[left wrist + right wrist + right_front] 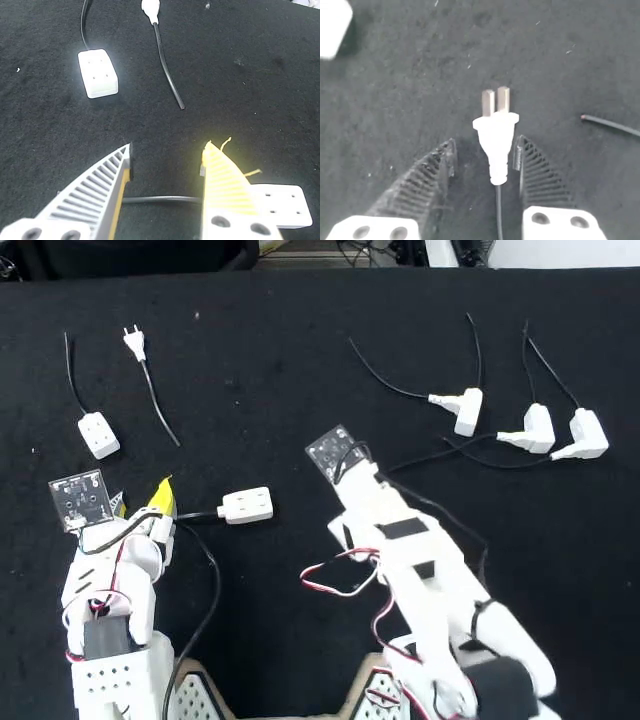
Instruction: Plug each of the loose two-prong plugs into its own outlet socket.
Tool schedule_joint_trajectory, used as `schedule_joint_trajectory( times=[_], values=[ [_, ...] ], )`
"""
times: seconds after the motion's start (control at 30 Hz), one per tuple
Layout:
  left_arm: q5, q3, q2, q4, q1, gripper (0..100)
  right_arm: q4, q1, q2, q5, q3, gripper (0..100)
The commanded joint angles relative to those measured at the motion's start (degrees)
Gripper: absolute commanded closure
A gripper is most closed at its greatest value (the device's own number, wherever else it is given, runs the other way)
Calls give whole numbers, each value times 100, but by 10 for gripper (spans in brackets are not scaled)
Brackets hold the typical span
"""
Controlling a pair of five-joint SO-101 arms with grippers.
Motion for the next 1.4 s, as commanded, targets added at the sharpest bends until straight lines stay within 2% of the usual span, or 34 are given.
schedule_joint_trajectory(
  times=[0.0,0.1,0.23,0.33,0.57,0.63,0.8,0.93,1.03,1.17,1.37],
  values=[
    [26,-40,-44,-105,-13,766,-141,26,242,220,-505,815],
    [26,-40,-44,-105,-4,766,-176,343,286,229,-629,858],
    [26,-40,-44,-105,4,766,-193,730,277,114,-752,985],
    [26,-40,-44,-105,4,766,-193,774,277,-229,-787,979],
    [26,-40,-44,-105,4,766,-132,730,259,-308,-760,988],
    [26,-40,-44,-105,4,766,97,721,101,-325,-760,988],
    [26,-40,-44,-105,13,766,844,308,-470,-897,-725,988],
    [26,-48,-44,-105,13,766,1037,193,-655,-1187,-725,988],
    [26,-57,-44,-105,13,766,1002,70,-708,-1134,-620,988],
    [26,-66,-44,-105,13,766,1037,-589,-681,-607,-435,988],
    [26,-48,-44,-105,13,766,993,-396,-673,-545,-400,985]
  ],
)
